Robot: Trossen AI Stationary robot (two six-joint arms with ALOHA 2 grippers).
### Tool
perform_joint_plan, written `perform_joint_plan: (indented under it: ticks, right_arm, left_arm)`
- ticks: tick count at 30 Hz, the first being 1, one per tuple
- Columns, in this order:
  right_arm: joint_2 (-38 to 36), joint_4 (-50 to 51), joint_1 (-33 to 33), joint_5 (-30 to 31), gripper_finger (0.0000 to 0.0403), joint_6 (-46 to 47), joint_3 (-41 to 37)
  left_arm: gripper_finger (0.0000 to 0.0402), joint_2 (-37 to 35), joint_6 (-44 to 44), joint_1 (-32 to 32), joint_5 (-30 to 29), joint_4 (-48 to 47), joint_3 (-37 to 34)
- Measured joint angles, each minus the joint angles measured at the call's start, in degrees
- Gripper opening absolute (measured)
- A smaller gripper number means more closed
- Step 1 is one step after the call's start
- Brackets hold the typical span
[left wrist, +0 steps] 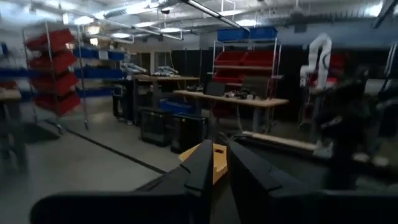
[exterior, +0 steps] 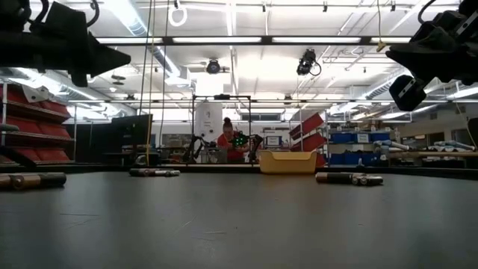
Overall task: Sort batteries
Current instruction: Put the silver battery into the yellow bin
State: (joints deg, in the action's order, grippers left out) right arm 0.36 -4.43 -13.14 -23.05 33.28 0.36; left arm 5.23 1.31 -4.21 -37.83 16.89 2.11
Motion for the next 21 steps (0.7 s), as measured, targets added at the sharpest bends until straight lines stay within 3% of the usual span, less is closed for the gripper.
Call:
perform_joint_plan:
  ticks: [6, 21]
  right_arm:
    - [-0.02, 0.00, 0.02, -0.02, 0.0004, 0.02, 0.02]
    - [0.00, -1.01, -0.05, 4.62, 0.0004, -1.52, 0.02]
  left_arm:
    - [0.0060, 0.00, -19.78, 0.02, 1.04, -0.75, 0.00]
    - [0.0060, 0.00, -11.61, 0.04, -3.23, -0.07, -0.01]
